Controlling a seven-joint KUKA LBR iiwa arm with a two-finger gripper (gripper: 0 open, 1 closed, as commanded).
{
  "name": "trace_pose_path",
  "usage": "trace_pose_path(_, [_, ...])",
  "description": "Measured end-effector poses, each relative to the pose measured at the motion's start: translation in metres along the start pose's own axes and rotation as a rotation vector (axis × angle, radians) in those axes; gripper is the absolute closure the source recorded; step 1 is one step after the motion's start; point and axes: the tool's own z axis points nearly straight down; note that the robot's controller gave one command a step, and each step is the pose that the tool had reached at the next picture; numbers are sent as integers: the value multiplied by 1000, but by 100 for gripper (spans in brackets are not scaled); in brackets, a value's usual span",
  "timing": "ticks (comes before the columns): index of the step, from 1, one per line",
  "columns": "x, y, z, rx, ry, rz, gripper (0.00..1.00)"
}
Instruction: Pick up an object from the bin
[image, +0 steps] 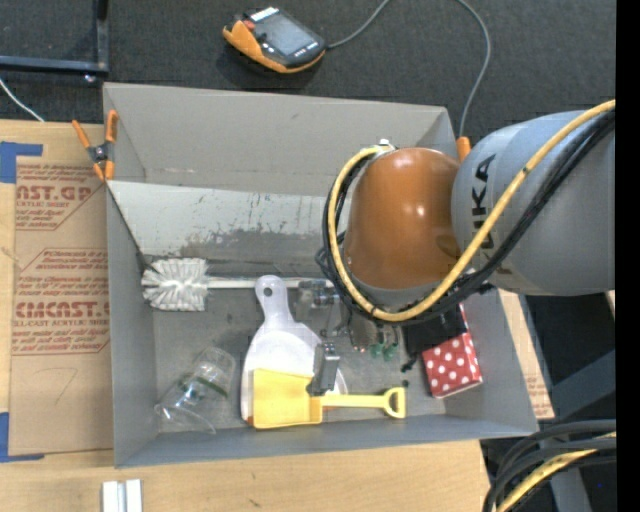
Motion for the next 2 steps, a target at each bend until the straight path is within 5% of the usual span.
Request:
trace_pose_path(1, [-2, -1, -4, -1, -8, 2, 0])
trace_pose_path(2, [11, -94, 44, 2, 4, -111, 0])
